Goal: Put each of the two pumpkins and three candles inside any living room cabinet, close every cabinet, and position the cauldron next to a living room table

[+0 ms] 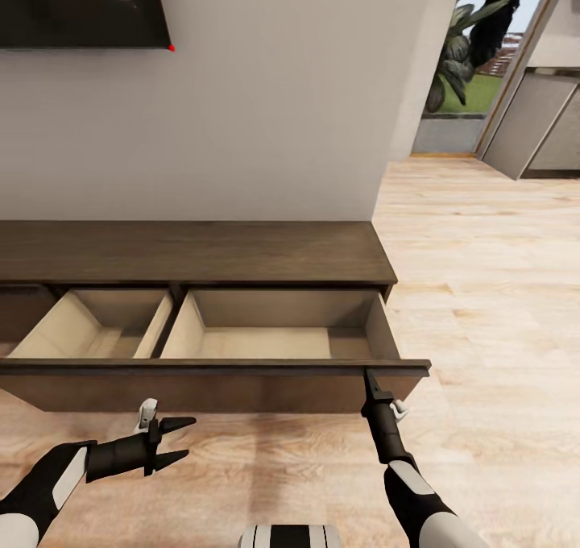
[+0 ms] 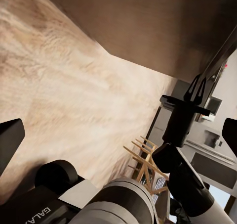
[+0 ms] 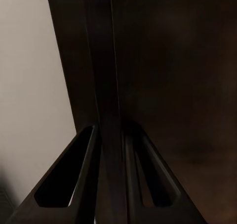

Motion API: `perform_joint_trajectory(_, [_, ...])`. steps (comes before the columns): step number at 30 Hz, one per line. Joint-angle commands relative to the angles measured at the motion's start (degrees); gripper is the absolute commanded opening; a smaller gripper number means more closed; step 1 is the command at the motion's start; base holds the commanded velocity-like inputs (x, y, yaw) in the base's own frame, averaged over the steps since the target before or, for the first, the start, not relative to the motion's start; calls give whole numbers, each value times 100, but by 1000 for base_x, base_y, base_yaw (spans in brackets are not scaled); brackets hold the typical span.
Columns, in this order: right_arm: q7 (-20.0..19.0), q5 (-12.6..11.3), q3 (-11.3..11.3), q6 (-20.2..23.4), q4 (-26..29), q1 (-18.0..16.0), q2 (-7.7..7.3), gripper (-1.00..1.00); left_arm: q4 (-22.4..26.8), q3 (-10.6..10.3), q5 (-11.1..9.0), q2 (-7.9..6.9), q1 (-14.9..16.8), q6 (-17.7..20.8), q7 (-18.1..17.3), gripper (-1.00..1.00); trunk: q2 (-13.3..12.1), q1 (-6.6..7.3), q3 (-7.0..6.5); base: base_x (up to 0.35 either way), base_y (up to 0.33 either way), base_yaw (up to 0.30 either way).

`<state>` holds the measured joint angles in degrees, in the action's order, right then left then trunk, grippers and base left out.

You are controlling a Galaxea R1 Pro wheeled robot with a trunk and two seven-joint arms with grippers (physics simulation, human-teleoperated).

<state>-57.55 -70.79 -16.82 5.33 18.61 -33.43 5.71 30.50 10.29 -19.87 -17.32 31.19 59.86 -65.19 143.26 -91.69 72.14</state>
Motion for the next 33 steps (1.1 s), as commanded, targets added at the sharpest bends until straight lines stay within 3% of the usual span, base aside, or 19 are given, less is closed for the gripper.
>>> perform_joint_trajectory(1, [7, 21, 21, 2, -59, 1, 0, -100, 0, -1, 1, 0, 1, 0, -1, 100, -1, -1, 1, -11, 0, 0])
perform_joint_trajectory(33, [33, 21, 21, 3, -59, 3, -24, -100, 0, -1, 1, 0, 1, 0, -1, 100, -1, -1, 1, -17, 0, 0])
